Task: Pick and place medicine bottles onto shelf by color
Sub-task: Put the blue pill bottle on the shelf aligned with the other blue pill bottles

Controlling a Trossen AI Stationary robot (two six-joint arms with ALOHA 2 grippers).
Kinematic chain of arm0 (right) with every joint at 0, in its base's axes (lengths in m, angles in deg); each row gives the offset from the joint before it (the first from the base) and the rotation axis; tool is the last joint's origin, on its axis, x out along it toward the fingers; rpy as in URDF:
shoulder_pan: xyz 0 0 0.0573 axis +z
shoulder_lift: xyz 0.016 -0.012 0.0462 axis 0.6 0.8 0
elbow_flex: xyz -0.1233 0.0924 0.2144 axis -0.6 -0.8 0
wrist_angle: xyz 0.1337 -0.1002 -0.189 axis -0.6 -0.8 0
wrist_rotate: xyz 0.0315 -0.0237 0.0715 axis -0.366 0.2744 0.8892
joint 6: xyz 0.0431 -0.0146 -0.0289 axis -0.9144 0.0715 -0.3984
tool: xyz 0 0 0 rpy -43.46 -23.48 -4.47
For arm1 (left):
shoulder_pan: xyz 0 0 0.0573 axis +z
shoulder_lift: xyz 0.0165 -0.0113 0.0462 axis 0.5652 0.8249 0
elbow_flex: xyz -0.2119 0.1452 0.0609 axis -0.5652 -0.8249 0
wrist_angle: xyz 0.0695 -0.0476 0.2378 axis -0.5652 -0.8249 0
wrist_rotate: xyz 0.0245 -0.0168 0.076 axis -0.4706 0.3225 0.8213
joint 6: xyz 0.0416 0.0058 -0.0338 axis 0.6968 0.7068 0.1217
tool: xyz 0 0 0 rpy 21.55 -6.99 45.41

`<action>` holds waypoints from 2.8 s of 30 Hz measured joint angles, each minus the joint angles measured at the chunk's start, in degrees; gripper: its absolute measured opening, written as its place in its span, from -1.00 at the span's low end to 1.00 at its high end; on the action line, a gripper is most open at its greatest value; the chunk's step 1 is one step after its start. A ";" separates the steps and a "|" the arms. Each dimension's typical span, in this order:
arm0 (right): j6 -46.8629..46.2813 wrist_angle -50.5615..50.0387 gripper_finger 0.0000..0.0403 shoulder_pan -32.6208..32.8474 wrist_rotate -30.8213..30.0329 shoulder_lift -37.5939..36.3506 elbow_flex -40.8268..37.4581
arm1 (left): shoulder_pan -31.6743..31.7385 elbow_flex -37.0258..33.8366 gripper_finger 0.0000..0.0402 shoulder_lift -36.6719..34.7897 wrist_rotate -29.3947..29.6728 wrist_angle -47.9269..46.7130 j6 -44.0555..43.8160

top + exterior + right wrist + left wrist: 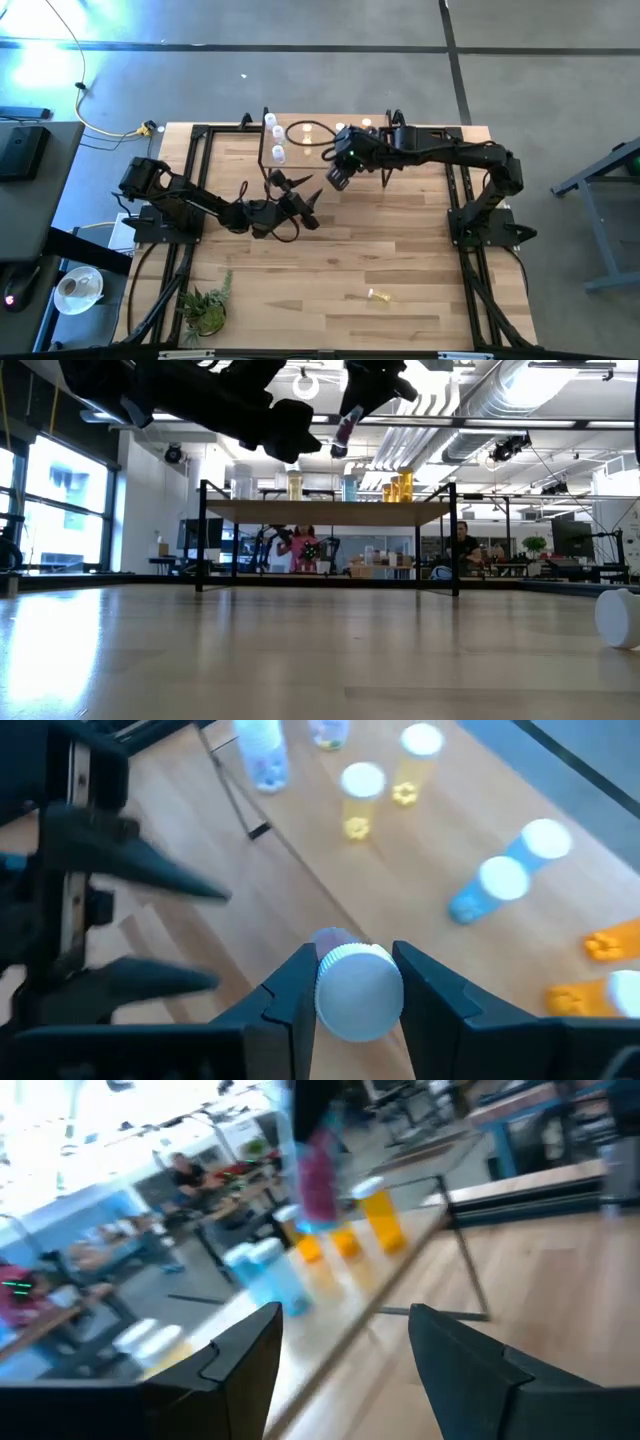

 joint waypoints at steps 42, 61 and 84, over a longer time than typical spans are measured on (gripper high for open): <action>13.39 -8.10 -0.50 -7.59 5.03 5.39 11.26 | 11.41 0.00 0.03 -35.63 -54.61 -57.19 -28.42; 13.67 -12.90 -0.50 -8.38 6.70 12.25 11.22 | 11.43 -11.11 0.03 -35.34 -61.81 -42.32 -34.08; 20.07 -12.93 -0.50 -8.86 5.17 15.87 11.28 | 11.41 -11.78 0.03 -35.34 -61.65 -42.05 -32.84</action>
